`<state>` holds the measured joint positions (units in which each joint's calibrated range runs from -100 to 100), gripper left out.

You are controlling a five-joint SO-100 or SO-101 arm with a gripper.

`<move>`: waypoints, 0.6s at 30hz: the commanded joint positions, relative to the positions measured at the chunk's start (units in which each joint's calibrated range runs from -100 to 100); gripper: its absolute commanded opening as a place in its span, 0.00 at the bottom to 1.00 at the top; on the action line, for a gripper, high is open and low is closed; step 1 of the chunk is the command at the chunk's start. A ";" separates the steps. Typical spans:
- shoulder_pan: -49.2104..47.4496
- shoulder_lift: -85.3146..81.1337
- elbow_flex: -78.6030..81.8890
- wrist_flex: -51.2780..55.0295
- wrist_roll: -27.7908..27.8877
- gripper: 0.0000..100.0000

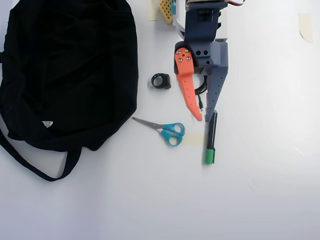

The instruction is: Put the cable into the black bag

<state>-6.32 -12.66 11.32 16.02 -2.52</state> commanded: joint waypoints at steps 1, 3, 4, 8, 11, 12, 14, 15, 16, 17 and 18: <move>-0.04 -0.45 -1.89 0.18 0.21 0.02; -0.04 -0.45 -1.89 0.18 0.21 0.02; -0.04 -0.45 -1.89 0.18 0.21 0.02; -0.71 -0.45 -1.80 0.69 0.21 0.02; -0.79 -0.45 -1.80 0.87 0.21 0.02; -0.79 -0.45 -1.80 0.87 0.21 0.02; -0.64 -0.45 -1.26 0.87 0.21 0.02; -0.64 -0.70 -0.63 0.87 0.21 0.02; -0.64 -1.03 -0.09 0.87 0.21 0.02; -0.64 -1.20 0.18 0.87 0.21 0.02; -0.64 -1.20 0.27 0.87 0.16 0.02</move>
<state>-6.69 -12.66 11.95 16.70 -2.52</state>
